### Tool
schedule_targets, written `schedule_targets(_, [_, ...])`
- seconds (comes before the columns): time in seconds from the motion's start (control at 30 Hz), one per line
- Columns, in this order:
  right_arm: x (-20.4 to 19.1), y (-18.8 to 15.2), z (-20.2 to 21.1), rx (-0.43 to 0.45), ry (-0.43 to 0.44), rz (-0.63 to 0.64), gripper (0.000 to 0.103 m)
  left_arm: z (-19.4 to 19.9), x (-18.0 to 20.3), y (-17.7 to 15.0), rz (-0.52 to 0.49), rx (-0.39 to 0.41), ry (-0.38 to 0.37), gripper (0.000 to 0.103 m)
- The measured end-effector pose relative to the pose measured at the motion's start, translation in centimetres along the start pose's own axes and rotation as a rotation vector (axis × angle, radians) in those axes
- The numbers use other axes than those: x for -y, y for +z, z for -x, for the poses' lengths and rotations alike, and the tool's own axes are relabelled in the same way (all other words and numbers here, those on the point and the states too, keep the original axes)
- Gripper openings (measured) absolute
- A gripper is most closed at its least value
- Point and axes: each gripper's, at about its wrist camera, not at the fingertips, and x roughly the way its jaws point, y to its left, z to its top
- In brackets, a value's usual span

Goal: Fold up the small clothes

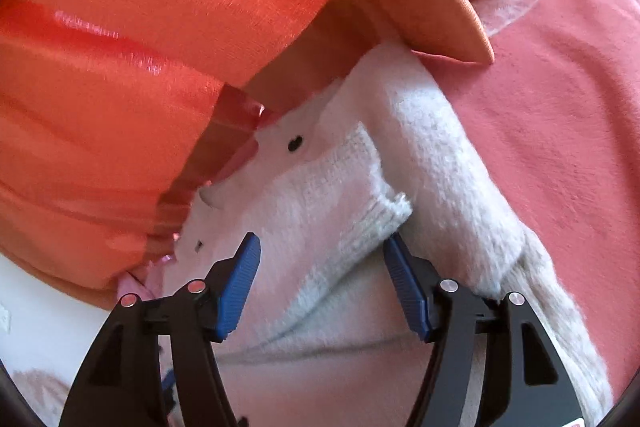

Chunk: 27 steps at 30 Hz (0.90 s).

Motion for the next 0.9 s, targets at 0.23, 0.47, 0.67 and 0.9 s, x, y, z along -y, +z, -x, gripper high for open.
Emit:
schedule_targets(0.23, [-9.4,0.5,6.1,0.122,0.220,0.292,0.009,1.8,0.1,1.1,0.022,0.063,-0.057,0.014])
schedule_targets(0.47, [0.0,0.4,-1.0,-0.037,-0.077,0.082,0.008,0.1,-0.8,0.4,0.004,0.012,0.014,0.014])
schedule_targets(0.67, [-4.8,1.2,1.3,0.075,-0.023,0.244,0.008,0.2,-0.2,0.4,-0.041,0.019,0.039,0.014])
schedule_targets(0.9, [-3.9,-0.8,2.2,0.039,-0.156,0.232,0.017,3.0,0.0,-0.1,-0.095,-0.015,0.013,0.017])
